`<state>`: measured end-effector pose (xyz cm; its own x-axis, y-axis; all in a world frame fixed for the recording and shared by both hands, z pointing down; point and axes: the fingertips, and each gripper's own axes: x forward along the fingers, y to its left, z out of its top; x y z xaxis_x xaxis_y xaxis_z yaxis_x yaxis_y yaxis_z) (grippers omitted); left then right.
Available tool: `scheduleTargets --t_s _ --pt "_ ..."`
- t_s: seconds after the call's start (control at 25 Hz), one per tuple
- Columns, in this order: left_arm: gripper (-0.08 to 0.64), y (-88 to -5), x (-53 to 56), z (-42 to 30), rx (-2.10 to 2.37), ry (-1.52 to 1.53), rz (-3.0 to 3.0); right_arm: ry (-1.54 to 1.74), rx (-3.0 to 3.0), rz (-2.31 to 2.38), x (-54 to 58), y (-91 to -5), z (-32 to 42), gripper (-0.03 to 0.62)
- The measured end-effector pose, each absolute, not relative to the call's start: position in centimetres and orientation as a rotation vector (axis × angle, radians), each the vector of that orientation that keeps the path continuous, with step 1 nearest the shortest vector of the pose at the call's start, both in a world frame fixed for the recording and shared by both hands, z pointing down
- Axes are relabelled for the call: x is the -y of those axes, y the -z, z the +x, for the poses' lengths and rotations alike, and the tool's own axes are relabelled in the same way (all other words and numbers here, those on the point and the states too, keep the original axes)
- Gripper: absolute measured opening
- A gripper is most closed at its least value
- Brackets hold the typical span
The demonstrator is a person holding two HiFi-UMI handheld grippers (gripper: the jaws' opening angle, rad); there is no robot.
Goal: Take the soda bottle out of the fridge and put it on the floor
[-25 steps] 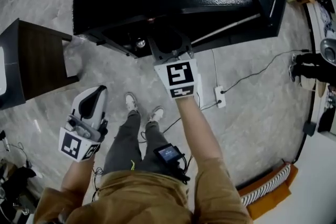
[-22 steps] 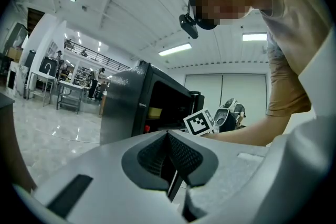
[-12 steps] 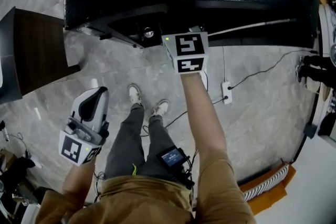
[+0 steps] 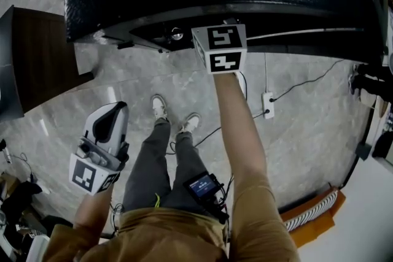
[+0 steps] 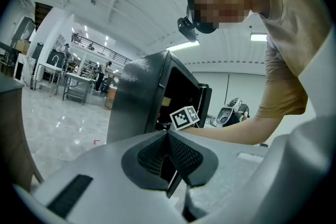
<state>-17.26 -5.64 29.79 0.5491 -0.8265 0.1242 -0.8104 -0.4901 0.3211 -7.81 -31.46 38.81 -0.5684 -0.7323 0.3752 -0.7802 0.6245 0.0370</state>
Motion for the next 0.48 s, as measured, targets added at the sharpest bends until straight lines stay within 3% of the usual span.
scheduleTargets --t_s 0.48 --pt "0.002 -31.1 5.6 -18.9 1.321 0.011 2.446 -0.224 2.462 1.269 33.4 -40.1 -8.4 0.301"
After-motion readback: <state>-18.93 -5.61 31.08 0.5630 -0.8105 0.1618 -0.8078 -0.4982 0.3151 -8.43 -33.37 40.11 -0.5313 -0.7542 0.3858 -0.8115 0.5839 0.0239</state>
